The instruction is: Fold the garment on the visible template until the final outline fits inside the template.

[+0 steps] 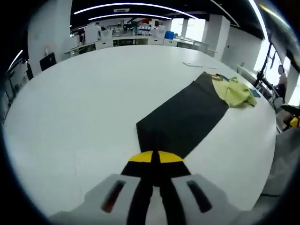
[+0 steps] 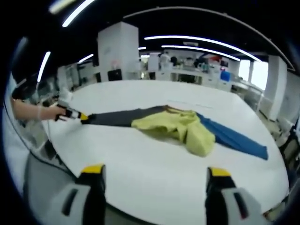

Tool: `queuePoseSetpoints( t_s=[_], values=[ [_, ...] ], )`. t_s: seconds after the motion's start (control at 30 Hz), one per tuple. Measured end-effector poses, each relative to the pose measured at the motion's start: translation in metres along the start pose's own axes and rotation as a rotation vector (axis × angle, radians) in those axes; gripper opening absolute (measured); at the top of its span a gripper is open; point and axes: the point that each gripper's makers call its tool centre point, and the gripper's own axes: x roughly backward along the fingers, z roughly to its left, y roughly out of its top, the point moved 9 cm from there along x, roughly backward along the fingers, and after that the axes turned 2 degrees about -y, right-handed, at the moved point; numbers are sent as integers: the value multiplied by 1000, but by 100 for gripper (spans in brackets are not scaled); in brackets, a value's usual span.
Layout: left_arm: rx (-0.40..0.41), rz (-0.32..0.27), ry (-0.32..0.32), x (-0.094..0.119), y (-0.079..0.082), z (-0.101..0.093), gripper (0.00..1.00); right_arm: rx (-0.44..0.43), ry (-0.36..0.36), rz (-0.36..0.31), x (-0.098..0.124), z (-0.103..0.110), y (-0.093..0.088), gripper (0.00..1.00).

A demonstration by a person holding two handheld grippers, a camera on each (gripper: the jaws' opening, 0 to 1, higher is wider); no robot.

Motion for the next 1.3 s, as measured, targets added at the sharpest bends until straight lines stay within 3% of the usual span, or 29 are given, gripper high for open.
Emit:
queuePoseSetpoints(
  t_s=[0.13,0.2,0.3,0.5,0.73,0.83,0.97,1.03,1.1,1.3],
  values=[
    [38,-65,105,6,3,21,0,-2,-2,-3,-1,1,0,88],
    [20,-62,151,10,-2,34,0,-3,-1,-4,-2,2,0,88],
    [110,-85,161,13,-5,37,0,-1,-2,-1,-2,3,-2,88],
    [136,-43,176,8,-25,42,0,-3,-2,5,-1,5,-2,88],
    [132,-39,179,13,-27,40,1,-13,-15,2,4,2,-3,89],
    [129,-43,189,17,-28,42,16,-18,-17,3,7,0,-5,89],
    [107,-104,184,24,-21,37,32,-23,-11,4,9,-2,-7,89],
    [115,-148,114,30,-20,22,46,-20,-2,5,9,-4,-6,89],
    [69,-142,106,34,-19,11,61,-14,7,7,8,-7,-5,89],
    [42,-186,8,43,-10,-24,83,8,49,6,6,-14,-2,89]
  ],
)
